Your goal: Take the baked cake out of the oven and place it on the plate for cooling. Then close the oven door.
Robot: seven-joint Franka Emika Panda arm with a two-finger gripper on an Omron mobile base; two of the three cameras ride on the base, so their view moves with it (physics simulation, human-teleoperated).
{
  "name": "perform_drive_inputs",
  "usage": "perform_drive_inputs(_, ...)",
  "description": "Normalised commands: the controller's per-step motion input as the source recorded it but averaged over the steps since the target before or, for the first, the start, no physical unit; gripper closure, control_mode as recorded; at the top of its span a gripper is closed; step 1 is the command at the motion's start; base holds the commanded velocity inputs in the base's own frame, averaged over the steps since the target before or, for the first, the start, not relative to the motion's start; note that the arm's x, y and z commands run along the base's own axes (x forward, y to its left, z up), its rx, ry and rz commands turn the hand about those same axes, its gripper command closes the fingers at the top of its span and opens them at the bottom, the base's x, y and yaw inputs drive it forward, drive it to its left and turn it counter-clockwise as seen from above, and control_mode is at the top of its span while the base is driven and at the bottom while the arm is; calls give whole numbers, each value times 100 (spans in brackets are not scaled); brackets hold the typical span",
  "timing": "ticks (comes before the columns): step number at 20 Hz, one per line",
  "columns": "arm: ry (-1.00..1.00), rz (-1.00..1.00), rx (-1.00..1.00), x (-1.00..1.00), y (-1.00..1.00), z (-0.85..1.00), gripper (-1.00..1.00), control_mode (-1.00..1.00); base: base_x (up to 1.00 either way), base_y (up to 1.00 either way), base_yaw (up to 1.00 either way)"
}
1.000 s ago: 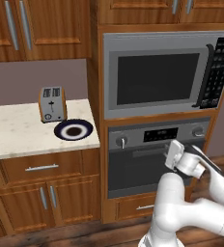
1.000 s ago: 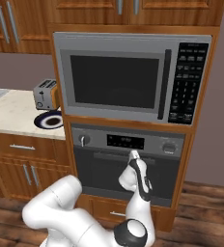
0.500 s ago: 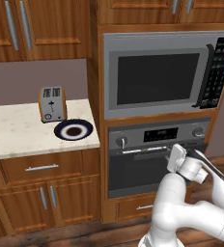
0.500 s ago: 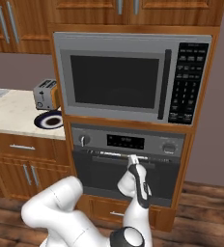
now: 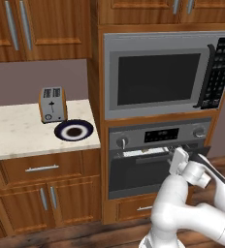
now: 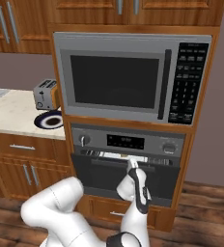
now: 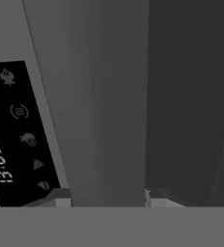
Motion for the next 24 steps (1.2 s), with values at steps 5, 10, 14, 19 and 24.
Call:
perform_drive_inputs(5, 0, 0, 0, -15, -6, 0, 100, -100, 0, 0, 0)
perform_drive_inputs(10, 0, 0, 0, -18, -3, -1, 100, -100, 0, 0, 0)
perform_drive_inputs(14, 0, 0, 0, -25, -3, -2, 100, -100, 0, 0, 0)
perform_drive_inputs(19, 0, 0, 0, -31, -6, -1, 100, -100, 0, 0, 0)
perform_drive_inputs(24, 0, 0, 0, -32, -8, 0, 100, -100, 0, 0, 0)
